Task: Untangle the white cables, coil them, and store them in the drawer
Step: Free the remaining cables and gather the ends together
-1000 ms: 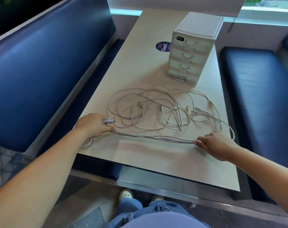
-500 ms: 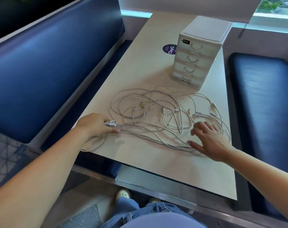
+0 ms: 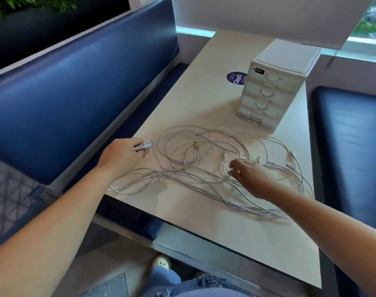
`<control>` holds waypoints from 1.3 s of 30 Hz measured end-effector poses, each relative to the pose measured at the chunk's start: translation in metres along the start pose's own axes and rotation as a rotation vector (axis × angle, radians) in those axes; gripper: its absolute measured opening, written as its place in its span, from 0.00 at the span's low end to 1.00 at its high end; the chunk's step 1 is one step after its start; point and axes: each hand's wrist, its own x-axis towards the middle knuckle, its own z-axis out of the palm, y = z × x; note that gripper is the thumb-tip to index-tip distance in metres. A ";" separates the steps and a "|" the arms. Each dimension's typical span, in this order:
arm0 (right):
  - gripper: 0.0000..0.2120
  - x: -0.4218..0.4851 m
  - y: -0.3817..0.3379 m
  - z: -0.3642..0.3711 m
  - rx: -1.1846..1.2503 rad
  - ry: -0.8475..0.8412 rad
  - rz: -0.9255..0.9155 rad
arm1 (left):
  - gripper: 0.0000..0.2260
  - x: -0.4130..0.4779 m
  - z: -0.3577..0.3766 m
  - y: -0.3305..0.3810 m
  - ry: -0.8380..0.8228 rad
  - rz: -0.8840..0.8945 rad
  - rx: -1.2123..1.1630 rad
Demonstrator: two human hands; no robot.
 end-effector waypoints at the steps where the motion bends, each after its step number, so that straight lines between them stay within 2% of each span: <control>1: 0.15 0.003 0.002 -0.001 -0.035 -0.044 0.005 | 0.07 0.000 -0.001 0.001 0.000 0.003 -0.015; 6: 0.28 0.021 0.011 -0.004 -0.162 -0.181 0.042 | 0.07 0.002 -0.004 0.001 -0.005 0.009 -0.064; 11: 0.32 0.050 0.022 -0.014 -0.074 -0.138 0.123 | 0.09 0.009 -0.008 0.001 -0.003 0.007 -0.111; 16: 0.22 0.079 0.008 -0.048 0.120 -0.027 0.170 | 0.11 0.020 -0.015 0.001 0.027 -0.022 -0.171; 21: 0.12 0.098 -0.007 -0.081 0.334 0.092 0.208 | 0.18 0.034 -0.021 0.008 0.028 -0.065 -0.196; 26: 0.02 0.110 -0.027 -0.121 0.324 0.202 0.127 | 0.21 0.048 -0.033 0.024 0.023 -0.036 -0.241; 29: 0.08 0.117 -0.039 -0.141 0.517 0.210 0.110 | 0.24 0.056 -0.041 0.033 0.022 -0.002 -0.326; 32: 0.07 0.119 -0.052 -0.160 0.764 0.234 0.045 | 0.24 0.063 -0.048 0.044 0.022 0.029 -0.412; 36: 0.03 0.119 -0.070 -0.182 0.811 0.219 -0.045 | 0.16 0.068 -0.058 0.061 0.030 0.091 -0.477; 39: 0.06 0.115 -0.082 -0.193 0.821 0.183 -0.096 | 0.13 0.075 -0.059 0.066 0.028 0.113 -0.533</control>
